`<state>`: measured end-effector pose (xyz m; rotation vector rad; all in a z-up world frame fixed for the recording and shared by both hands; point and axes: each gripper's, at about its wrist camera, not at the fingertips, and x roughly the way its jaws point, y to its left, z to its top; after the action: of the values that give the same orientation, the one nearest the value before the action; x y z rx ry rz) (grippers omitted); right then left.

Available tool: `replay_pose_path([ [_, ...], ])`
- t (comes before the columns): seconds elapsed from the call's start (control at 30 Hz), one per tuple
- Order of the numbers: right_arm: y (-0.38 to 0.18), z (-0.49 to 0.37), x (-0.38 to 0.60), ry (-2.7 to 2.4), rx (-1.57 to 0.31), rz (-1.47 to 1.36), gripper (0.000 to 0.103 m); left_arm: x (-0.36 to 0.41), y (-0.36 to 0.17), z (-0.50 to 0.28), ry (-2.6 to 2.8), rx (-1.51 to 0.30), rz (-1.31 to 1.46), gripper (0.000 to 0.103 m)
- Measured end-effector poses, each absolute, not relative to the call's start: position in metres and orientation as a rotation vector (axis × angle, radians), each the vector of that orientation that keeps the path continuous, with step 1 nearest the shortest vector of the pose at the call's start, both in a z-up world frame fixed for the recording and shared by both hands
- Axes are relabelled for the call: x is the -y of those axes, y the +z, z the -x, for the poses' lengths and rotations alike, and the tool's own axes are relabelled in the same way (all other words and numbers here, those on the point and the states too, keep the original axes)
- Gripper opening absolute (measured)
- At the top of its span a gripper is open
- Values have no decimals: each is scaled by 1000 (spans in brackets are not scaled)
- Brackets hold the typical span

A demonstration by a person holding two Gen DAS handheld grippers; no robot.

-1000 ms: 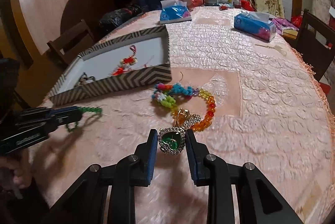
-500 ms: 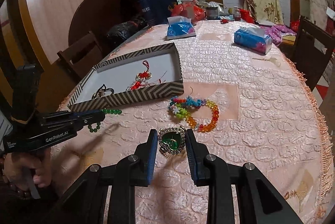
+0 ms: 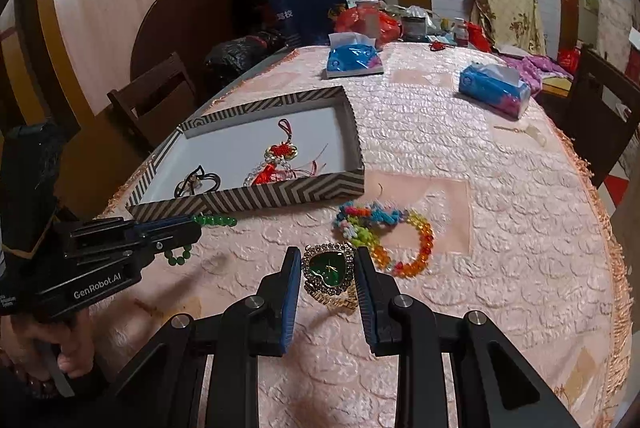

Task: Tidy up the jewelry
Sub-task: 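Carry the green bracelet and heart pendant over the striped box with both tools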

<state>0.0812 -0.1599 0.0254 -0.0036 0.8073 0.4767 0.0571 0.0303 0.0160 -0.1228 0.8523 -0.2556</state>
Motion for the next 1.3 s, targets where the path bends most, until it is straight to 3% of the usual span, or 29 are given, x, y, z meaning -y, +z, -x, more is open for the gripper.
replay_pose_path([
  [0.5,41,-99,141,506,-774,29,26,-44,29,-65,-235,-822,163,6],
  [0.83,69,-121,126,530,-725,22,26,-77,64,-110,-157,-778,158,6],
  [1.07,77,-151,106,548,-723,7,26,-129,33,-141,-24,-848,244,6],
  [1.3,58,-193,68,587,-782,-18,26,-135,18,-146,24,-882,249,6],
])
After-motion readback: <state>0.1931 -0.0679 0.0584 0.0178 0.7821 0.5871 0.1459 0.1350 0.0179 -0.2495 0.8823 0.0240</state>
